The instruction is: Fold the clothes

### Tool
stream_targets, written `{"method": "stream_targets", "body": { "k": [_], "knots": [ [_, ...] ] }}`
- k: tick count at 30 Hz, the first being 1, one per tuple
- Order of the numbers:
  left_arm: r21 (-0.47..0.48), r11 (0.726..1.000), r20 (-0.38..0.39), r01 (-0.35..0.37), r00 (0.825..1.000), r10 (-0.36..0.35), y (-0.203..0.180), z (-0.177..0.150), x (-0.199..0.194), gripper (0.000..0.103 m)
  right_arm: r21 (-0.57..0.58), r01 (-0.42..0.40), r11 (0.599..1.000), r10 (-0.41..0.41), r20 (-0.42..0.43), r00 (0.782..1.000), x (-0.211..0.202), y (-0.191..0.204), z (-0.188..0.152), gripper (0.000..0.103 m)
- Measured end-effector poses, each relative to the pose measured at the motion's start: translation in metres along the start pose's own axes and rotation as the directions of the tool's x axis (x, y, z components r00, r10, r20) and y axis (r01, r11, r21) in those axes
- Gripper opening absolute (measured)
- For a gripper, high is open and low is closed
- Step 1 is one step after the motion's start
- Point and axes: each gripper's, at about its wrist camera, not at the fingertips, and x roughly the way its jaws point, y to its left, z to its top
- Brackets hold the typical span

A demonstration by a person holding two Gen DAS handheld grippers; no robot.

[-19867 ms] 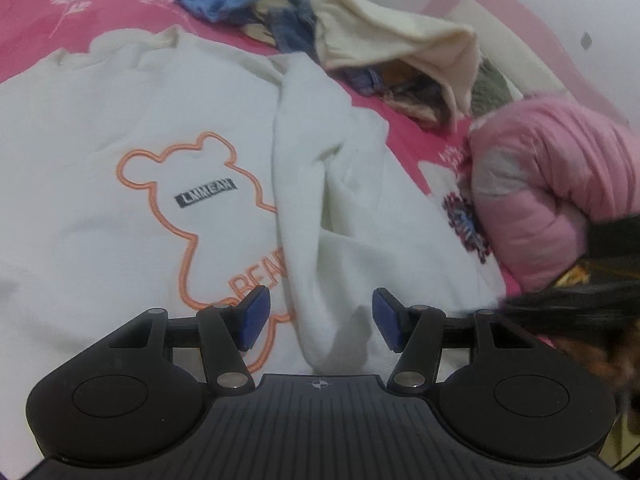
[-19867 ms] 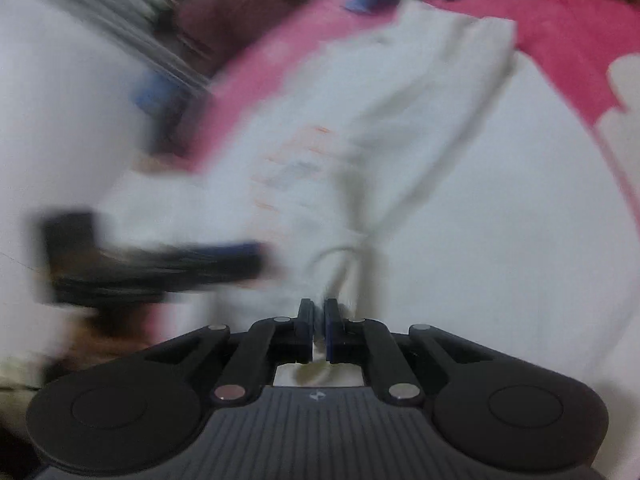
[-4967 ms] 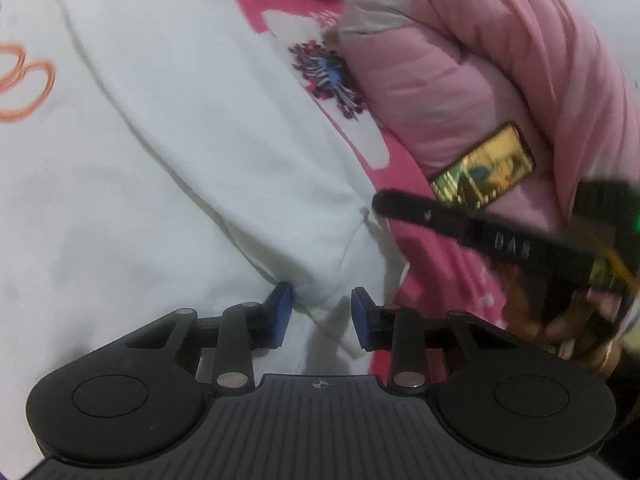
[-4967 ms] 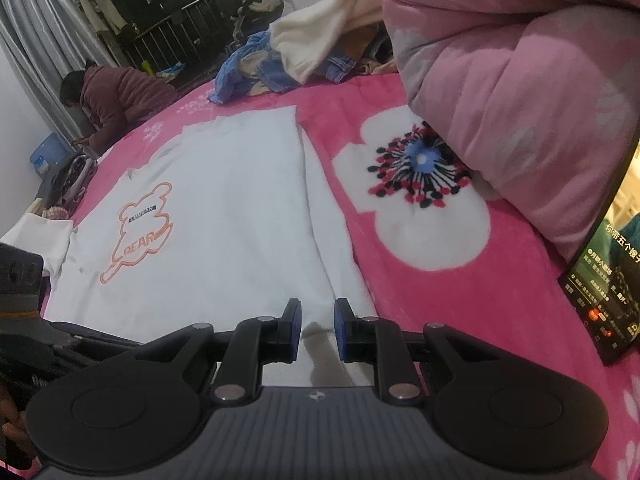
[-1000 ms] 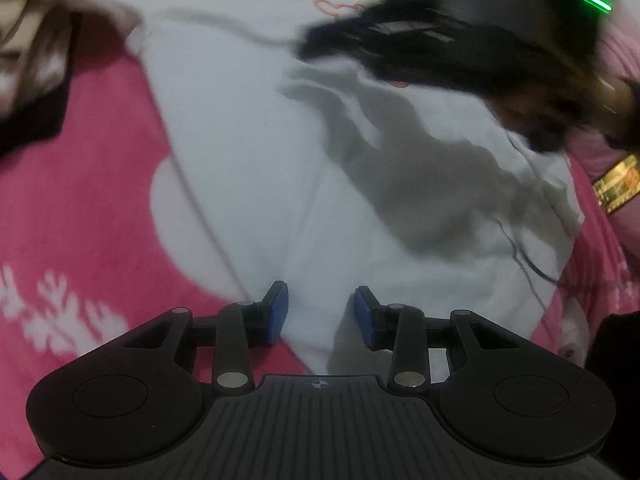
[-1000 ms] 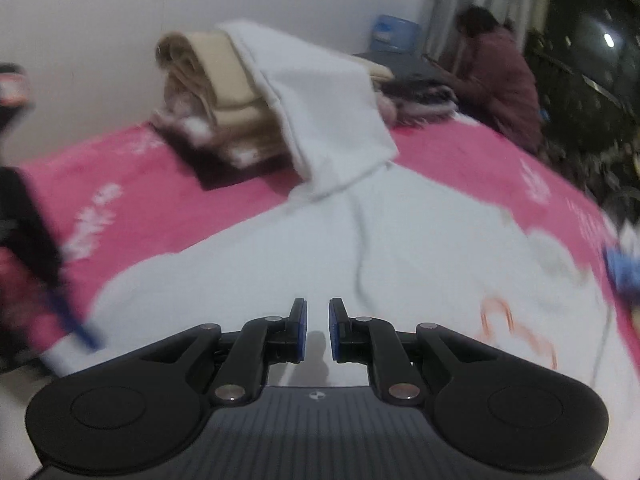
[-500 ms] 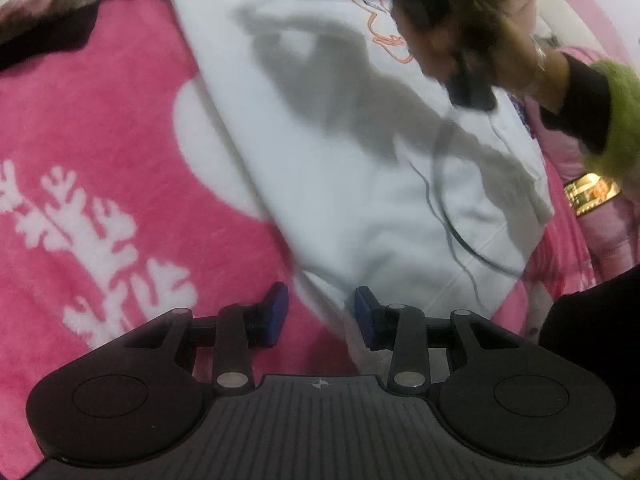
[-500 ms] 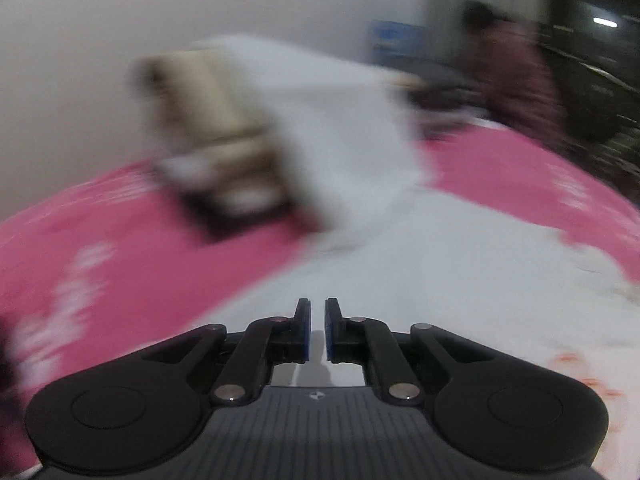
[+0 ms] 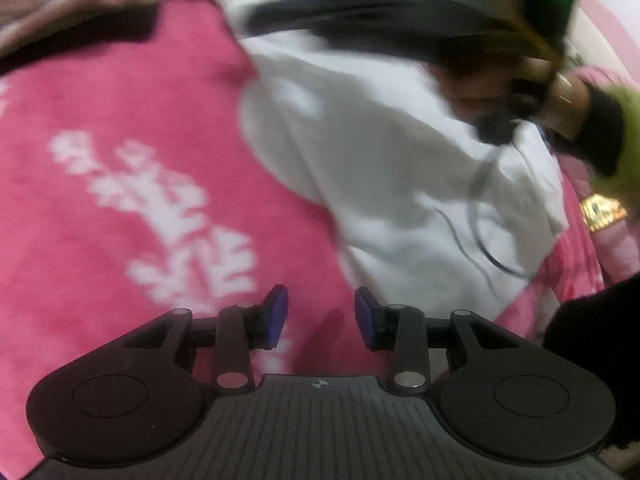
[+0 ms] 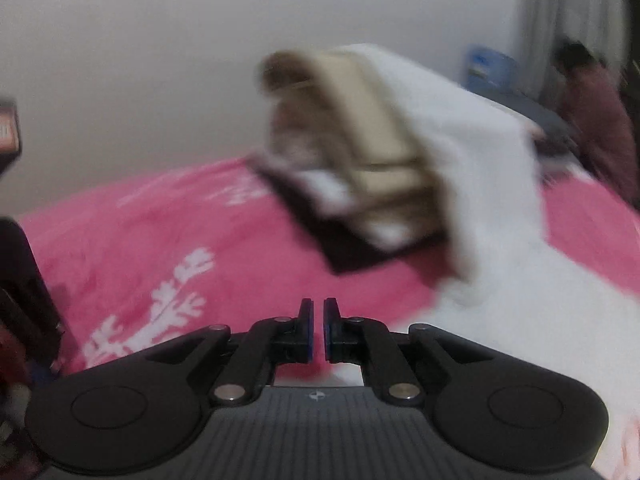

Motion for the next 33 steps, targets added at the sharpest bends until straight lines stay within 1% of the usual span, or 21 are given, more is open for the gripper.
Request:
{"method": "stream_targets", "body": {
  "k": [3,4,6,8,10,11,13,14,16,17,19,21,22,23,25,26,28,29,30,32,33],
  "knots": [
    [-0.027,0.999,0.067,-0.041,0.997,0.042,0.014,0.007,-0.015,0.037,0.145,0.072,0.987,-0.07,-0.019,0.997,-0.036,-0.034,-0.012,0.007],
    [-0.037,0.998,0.085,-0.049,0.995,0.052,0.017,0.009,-0.018,0.037,0.157,0.097,0.983,-0.093,-0.032,0.995,-0.046,-0.037,-0.018,0.007],
    [-0.057,0.996,0.09,-0.063,0.994,0.068,0.021,0.012,-0.016,0.037,0.115,0.13,0.985,-0.124,-0.064,0.99,-0.061,-0.026,-0.036,0.007],
    [-0.057,0.996,0.084,-0.061,0.994,0.066,0.019,0.014,-0.012,0.037,0.068,0.094,0.993,-0.087,-0.109,0.99,-0.063,-0.001,-0.056,0.007],
    [-0.041,0.998,0.079,-0.056,0.995,0.059,0.015,0.016,-0.01,0.037,-0.012,0.022,1.0,-0.024,-0.146,0.989,-0.062,0.044,-0.081,0.007],
    [-0.032,0.998,0.079,-0.05,0.996,0.052,0.014,0.016,-0.01,0.037,-0.058,-0.02,0.998,0.011,-0.147,0.989,-0.065,0.068,-0.091,0.007],
    [-0.013,0.999,0.082,-0.041,0.996,0.042,0.01,0.013,-0.01,0.037,-0.144,-0.119,0.982,0.1,-0.134,0.986,-0.077,0.113,-0.108,0.007],
    [-0.005,0.999,0.085,-0.04,0.996,0.041,0.007,0.012,-0.01,0.037,-0.165,-0.182,0.969,0.16,-0.138,0.977,-0.084,0.13,-0.113,0.006],
    [0.007,0.999,0.092,-0.042,0.995,0.041,0.003,0.012,-0.011,0.037,-0.227,-0.266,0.937,0.237,-0.147,0.96,-0.095,0.153,-0.117,0.006],
    [0.008,0.999,0.095,-0.043,0.995,0.042,0.003,0.012,-0.011,0.037,-0.242,-0.276,0.93,0.248,-0.141,0.958,-0.1,0.158,-0.116,0.005],
    [0.001,0.999,0.101,-0.041,0.994,0.04,0.003,0.011,-0.012,0.037,-0.221,-0.247,0.944,0.227,-0.11,0.968,-0.107,0.153,-0.11,0.006],
    [-0.008,0.999,0.107,-0.041,0.993,0.042,0.005,0.011,-0.013,0.037,-0.151,-0.181,0.972,0.17,-0.087,0.982,-0.105,0.138,-0.103,0.007],
    [-0.014,0.999,0.11,-0.038,0.993,0.04,0.005,0.011,-0.013,0.037,-0.137,-0.154,0.978,0.143,-0.087,0.986,-0.103,0.133,-0.104,0.007],
    [-0.022,0.999,0.112,-0.033,0.993,0.036,0.006,0.012,-0.013,0.037,-0.13,-0.148,0.98,0.135,-0.103,0.985,-0.099,0.133,-0.107,0.007],
    [-0.026,0.999,0.115,-0.028,0.993,0.031,0.005,0.012,-0.014,0.037,-0.124,-0.175,0.977,0.154,-0.162,0.975,-0.086,0.141,-0.118,0.007],
    [-0.027,0.999,0.116,-0.026,0.993,0.028,0.005,0.012,-0.014,0.037,-0.122,-0.208,0.97,0.184,-0.179,0.966,-0.085,0.147,-0.121,0.007],
    [-0.021,0.999,0.119,-0.028,0.992,0.03,0.004,0.011,-0.015,0.037,-0.115,-0.311,0.943,0.284,-0.201,0.937,-0.09,0.161,-0.124,0.007],
    [-0.023,0.999,0.121,-0.028,0.992,0.03,0.004,0.011,-0.016,0.037,-0.101,-0.365,0.926,0.336,-0.225,0.915,-0.091,0.168,-0.124,0.007],
    [-0.028,0.999,0.124,-0.027,0.992,0.03,0.005,0.011,-0.016,0.037,-0.106,-0.382,0.918,0.351,-0.229,0.908,-0.093,0.171,-0.123,0.007],
    [-0.042,0.999,0.132,-0.024,0.991,0.029,0.008,0.011,-0.018,0.037,-0.151,-0.351,0.924,0.319,-0.201,0.926,-0.1,0.172,-0.118,0.007],
    [-0.047,0.999,0.137,-0.023,0.99,0.029,0.009,0.011,-0.019,0.037,-0.141,-0.33,0.933,0.303,-0.184,0.935,-0.103,0.167,-0.115,0.007]
  ]
}}
